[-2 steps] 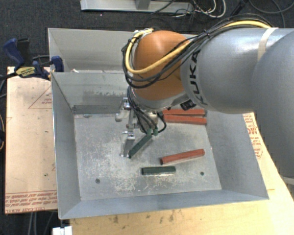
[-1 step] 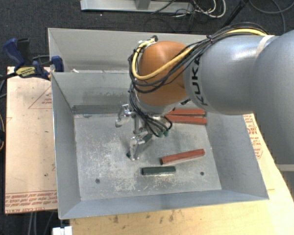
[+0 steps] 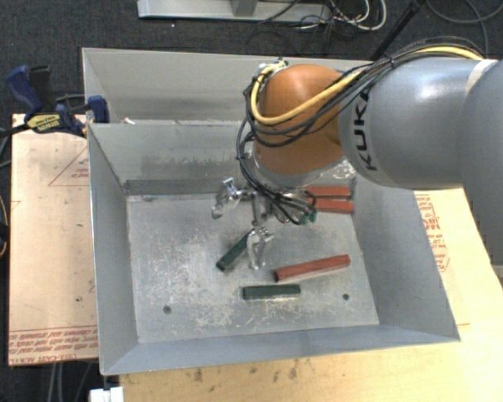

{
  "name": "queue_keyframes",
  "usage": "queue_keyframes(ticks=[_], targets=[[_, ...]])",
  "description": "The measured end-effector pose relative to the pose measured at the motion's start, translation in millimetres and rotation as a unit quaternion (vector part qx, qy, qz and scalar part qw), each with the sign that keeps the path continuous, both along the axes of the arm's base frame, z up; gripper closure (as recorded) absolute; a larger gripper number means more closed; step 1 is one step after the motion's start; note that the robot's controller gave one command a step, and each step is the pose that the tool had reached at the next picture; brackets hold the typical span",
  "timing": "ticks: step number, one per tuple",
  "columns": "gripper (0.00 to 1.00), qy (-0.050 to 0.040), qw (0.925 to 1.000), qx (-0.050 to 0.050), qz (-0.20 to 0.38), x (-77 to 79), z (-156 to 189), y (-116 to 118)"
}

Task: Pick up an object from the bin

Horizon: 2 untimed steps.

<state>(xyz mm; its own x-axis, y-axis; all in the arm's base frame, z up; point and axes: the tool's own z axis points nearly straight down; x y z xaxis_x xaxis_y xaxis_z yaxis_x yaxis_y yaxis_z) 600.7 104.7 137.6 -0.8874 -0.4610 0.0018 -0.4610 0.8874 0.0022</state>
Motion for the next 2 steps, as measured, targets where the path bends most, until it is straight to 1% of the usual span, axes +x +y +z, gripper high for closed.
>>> queue_keyframes(ticks=[1,2], targets=[[0.00,-0.0033,0.9964,0.000,0.084,-2.1,-8,-6],[0.00,-0.0042,0.9912,0.001,0.133,19.5,-65,5]])
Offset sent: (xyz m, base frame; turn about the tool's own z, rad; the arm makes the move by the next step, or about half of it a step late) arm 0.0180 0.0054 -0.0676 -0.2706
